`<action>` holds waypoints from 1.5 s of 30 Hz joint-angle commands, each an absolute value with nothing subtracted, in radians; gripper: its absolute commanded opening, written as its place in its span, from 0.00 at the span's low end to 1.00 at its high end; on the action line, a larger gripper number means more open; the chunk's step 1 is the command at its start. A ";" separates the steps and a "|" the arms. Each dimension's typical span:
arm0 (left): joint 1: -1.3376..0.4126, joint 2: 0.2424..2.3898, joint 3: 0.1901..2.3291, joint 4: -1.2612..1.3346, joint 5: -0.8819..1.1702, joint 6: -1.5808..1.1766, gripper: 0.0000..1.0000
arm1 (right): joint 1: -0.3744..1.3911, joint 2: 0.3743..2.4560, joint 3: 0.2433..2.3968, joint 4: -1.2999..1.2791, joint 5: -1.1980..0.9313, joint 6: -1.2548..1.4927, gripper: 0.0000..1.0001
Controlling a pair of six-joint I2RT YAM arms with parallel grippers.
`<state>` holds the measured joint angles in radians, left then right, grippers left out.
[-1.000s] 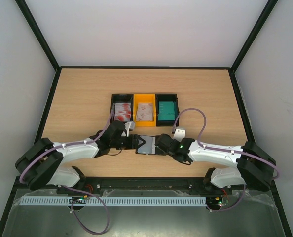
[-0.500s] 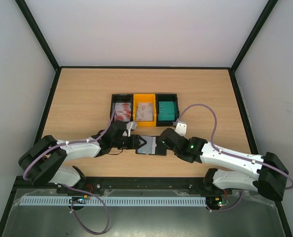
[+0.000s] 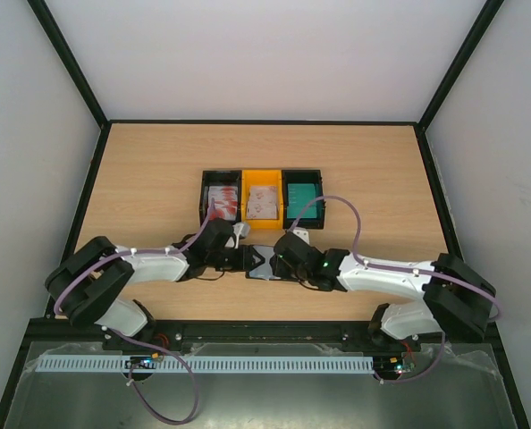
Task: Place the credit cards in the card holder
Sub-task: Open the card holder at the center of the board.
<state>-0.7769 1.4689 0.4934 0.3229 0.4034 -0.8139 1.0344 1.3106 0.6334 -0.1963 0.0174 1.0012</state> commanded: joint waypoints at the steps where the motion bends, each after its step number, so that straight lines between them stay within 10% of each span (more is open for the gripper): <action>1: -0.784 1.491 0.518 0.327 0.416 -0.802 0.41 | 1.032 1.349 0.587 -0.072 -0.073 0.997 0.39; 12: -0.784 1.514 0.506 0.350 0.427 -0.811 0.28 | 1.033 1.487 0.612 -0.037 -0.109 0.979 0.40; 30: -0.785 1.472 0.495 0.312 0.361 -0.816 0.33 | 1.032 1.499 0.559 -0.036 -0.039 1.050 0.08; 45: -0.785 1.496 0.495 0.332 0.397 -0.825 0.38 | 1.031 1.474 0.496 0.054 -0.057 1.103 0.02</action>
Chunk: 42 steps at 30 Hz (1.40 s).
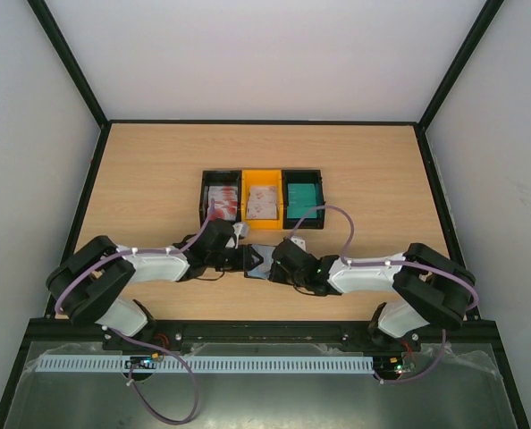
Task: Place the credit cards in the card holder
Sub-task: Open the card holder at the center of the board.
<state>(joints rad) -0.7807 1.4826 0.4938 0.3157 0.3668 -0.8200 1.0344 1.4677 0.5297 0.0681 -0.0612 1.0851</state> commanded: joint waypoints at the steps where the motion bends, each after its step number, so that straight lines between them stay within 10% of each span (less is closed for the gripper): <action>1: -0.785 1.501 0.495 0.340 0.405 -0.827 0.38 | 1.032 1.475 0.495 0.056 -0.059 1.103 0.02; 18: -0.785 1.611 0.583 0.305 0.476 -0.829 0.40 | 1.032 1.353 0.449 0.089 -0.026 1.116 0.14; 29: -0.801 1.635 0.625 0.382 0.567 -0.832 0.43 | 1.018 1.125 0.467 -0.156 0.229 1.158 0.47; 42: -0.878 1.767 0.736 0.402 0.576 -0.803 0.53 | 0.996 0.915 0.437 -0.295 0.348 1.227 0.62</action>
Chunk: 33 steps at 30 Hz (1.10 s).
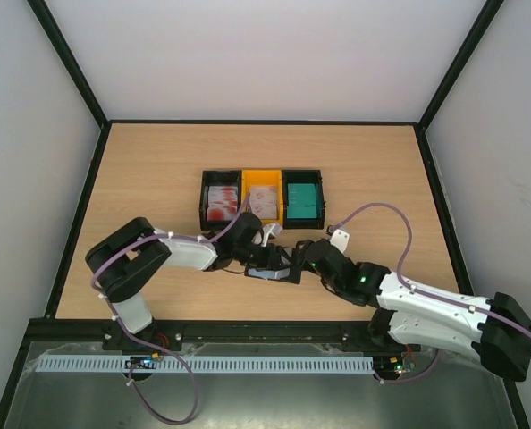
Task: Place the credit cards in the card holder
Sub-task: Open the card holder at the center of the board.
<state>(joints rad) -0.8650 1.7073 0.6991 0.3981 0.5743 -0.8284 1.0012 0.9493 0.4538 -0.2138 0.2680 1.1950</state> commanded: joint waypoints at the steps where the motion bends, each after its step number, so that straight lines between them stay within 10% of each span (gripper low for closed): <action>1: -0.881 1.784 0.743 0.403 0.579 -0.801 0.53 | 0.995 0.909 0.438 -0.299 0.352 1.229 0.63; 20: -0.900 1.755 0.864 0.196 0.485 -0.691 0.65 | 0.973 0.836 0.543 -0.409 0.346 1.135 0.67; 33: -0.897 1.688 0.865 0.138 0.428 -0.633 0.45 | 0.842 1.044 0.842 -0.374 0.255 0.596 0.73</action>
<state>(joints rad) -0.8982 1.7355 0.8791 0.1650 0.4541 -0.6598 0.9066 0.9974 0.7605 -0.3820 0.2916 0.8021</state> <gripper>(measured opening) 0.450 0.735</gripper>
